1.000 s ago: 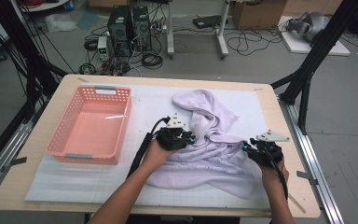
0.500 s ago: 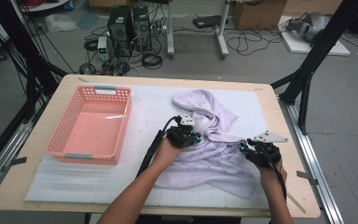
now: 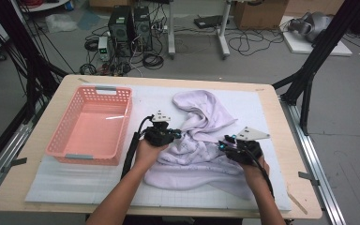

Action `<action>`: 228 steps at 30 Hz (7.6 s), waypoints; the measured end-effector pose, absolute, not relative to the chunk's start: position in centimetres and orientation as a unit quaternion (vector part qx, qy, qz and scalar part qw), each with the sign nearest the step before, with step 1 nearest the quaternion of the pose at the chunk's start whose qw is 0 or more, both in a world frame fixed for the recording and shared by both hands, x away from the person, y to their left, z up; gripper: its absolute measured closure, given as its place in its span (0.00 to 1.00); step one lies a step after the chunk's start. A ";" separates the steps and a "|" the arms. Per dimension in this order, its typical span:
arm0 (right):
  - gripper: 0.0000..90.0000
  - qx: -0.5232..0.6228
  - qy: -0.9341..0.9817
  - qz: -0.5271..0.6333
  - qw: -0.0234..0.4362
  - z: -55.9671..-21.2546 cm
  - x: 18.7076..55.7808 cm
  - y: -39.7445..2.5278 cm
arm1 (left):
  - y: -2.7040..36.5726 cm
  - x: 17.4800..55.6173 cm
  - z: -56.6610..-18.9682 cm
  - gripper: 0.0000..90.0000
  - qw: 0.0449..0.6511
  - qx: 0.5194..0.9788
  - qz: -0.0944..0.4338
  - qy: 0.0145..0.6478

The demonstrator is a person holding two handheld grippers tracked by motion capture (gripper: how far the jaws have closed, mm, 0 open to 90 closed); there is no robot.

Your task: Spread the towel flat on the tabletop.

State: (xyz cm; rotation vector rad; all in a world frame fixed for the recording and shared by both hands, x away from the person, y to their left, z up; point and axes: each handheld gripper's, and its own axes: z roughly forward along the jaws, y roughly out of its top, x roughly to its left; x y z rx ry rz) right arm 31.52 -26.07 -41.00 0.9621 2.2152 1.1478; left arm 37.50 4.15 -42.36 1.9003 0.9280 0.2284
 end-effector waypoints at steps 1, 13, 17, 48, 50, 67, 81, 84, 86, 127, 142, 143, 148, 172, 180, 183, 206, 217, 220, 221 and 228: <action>0.70 0.342 0.811 0.418 0.226 -41.2 31.7 -25.4 | 4.2 37.5 -42.3 0.95 0.487 0.780 0.094 0.383; 0.94 0.339 0.836 0.366 0.227 -42.6 34.1 -23.2 | 4.4 37.5 -42.1 0.95 0.492 0.775 0.097 0.384; 0.95 0.383 0.825 0.339 0.242 -42.3 34.3 -25.0 | 5.1 37.6 -42.2 0.98 0.484 0.774 0.101 0.395; 0.98 0.437 0.797 0.336 0.248 -40.4 36.1 -25.7 | 8.1 35.1 -43.7 0.98 0.453 0.783 0.142 0.403; 0.98 0.460 0.790 0.315 0.254 -40.4 35.9 -27.6 | 8.2 35.0 -43.9 0.98 0.454 0.780 0.143 0.406; 0.73 0.497 0.744 0.351 0.274 -39.2 35.3 -34.2 | 8.8 34.3 -43.7 0.87 0.458 0.779 0.156 0.400; 0.65 0.496 0.769 0.333 0.226 -42.9 43.0 -32.3 | 8.7 34.8 -43.1 0.57 0.487 0.761 0.168 0.395; 0.63 0.483 0.785 0.330 0.205 -44.1 43.7 -31.4 | 8.7 34.9 -43.2 0.57 0.487 0.761 0.165 0.396; 0.75 0.480 0.784 0.329 0.215 -44.3 43.8 -31.1 | 8.8 35.0 -43.4 0.57 0.482 0.762 0.166 0.400; 0.70 0.456 0.750 0.406 0.257 -40.0 33.4 -32.8 | 3.9 42.0 -44.4 0.95 0.401 0.799 0.161 0.418; 0.63 0.467 0.752 0.414 0.213 -42.1 35.0 -31.3 | 9.4 42.5 -42.9 0.73 0.441 0.711 0.219 0.502; 0.63 0.457 0.759 0.417 0.204 -42.1 35.1 -30.9 | 9.3 42.4 -42.9 0.66 0.445 0.712 0.212 0.501; 0.61 0.399 0.800 0.415 0.166 -42.8 35.2 -28.5 | 8.9 41.1 -42.9 0.58 0.457 0.724 0.198 0.477; 0.62 0.462 0.769 0.377 0.229 -42.8 37.5 -31.4 | 6.7 38.1 -42.9 0.50 0.490 0.774 0.121 0.382; 0.43 0.411 0.797 0.395 0.200 -42.6 36.4 -29.9 | 5.6 38.4 -44.5 0.46 0.446 0.802 0.088 0.386; 0.41 0.424 0.787 0.400 0.200 -43.0 36.0 -30.6 | 4.6 38.3 -45.0 0.45 0.437 0.810 0.099 0.378; 0.47 0.415 0.784 0.422 0.190 -42.9 34.9 -29.7 | 9.2 39.0 -43.5 0.90 0.446 0.725 0.234 0.469; 0.88 0.415 0.814 0.326 0.243 -43.4 38.5 -26.6 | 9.1 37.8 -43.2 0.61 0.469 0.740 0.190 0.443; 0.77 0.447 0.796 0.319 0.254 -43.3 39.7 -27.6 | 9.1 37.3 -43.2 0.60 0.474 0.748 0.168 0.433; 0.76 0.463 0.786 0.310 0.266 -43.3 40.0 -28.0 | 9.0 37.0 -43.3 0.59 0.474 0.753 0.162 0.428; 0.75 0.514 0.741 0.322 0.289 -42.7 39.4 -30.0 | 8.0 36.1 -43.7 0.56 0.500 0.762 0.070 0.406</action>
